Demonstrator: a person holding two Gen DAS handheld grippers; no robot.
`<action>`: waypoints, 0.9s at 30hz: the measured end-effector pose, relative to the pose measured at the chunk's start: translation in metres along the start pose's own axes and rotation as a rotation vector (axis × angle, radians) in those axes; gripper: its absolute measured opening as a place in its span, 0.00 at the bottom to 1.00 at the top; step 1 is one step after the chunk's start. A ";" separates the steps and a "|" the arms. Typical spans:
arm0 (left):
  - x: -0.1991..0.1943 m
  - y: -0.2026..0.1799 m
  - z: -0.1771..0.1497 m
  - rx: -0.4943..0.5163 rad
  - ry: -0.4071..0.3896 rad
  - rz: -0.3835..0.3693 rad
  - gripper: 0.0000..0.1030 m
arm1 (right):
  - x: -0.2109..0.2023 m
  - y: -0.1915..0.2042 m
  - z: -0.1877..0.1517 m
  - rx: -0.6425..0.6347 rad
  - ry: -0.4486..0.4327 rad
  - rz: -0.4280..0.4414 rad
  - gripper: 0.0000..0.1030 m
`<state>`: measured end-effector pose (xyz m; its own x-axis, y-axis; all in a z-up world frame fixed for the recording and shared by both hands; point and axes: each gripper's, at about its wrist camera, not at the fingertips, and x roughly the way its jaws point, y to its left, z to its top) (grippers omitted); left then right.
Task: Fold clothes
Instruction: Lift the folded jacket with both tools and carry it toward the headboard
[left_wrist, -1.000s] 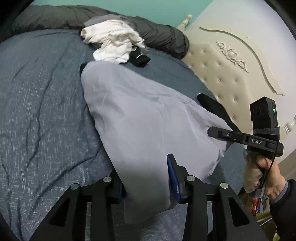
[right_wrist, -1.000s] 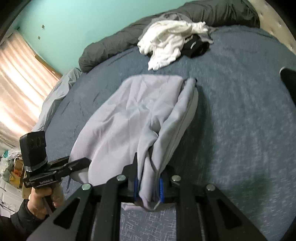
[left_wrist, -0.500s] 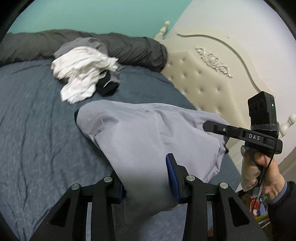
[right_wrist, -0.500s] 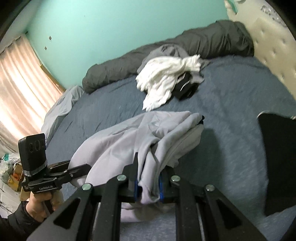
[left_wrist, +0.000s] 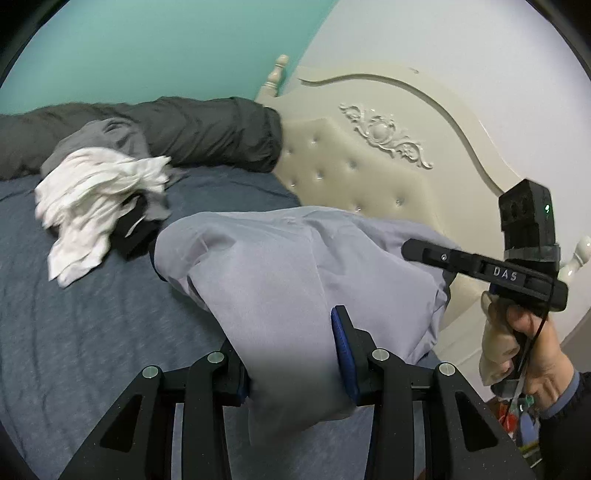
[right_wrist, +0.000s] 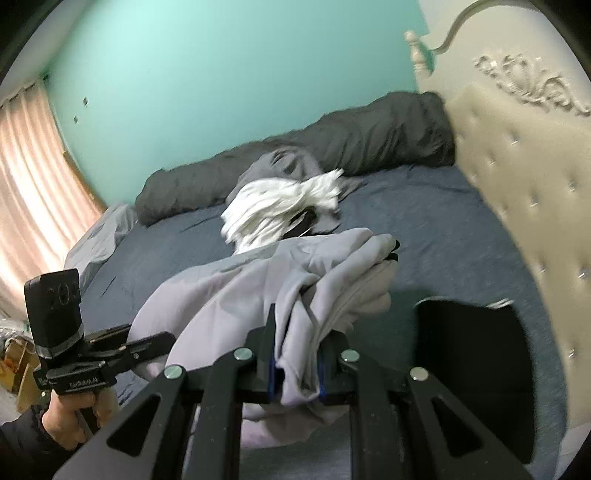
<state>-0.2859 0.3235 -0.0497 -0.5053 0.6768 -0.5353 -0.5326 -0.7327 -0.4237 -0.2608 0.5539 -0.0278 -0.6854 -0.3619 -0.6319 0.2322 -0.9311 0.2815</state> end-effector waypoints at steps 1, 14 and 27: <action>0.011 -0.010 0.005 0.008 -0.001 -0.003 0.40 | -0.004 -0.011 0.004 -0.007 -0.005 -0.017 0.14; 0.182 -0.113 -0.034 0.048 0.041 -0.042 0.40 | -0.041 -0.168 -0.018 0.052 -0.074 -0.187 0.14; 0.240 -0.116 -0.120 -0.070 0.244 -0.096 0.41 | -0.036 -0.254 -0.134 0.275 0.041 -0.216 0.13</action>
<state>-0.2635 0.5620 -0.2169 -0.2719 0.7125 -0.6469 -0.5173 -0.6750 -0.5261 -0.2022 0.7971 -0.1735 -0.6685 -0.1646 -0.7252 -0.1139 -0.9410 0.3186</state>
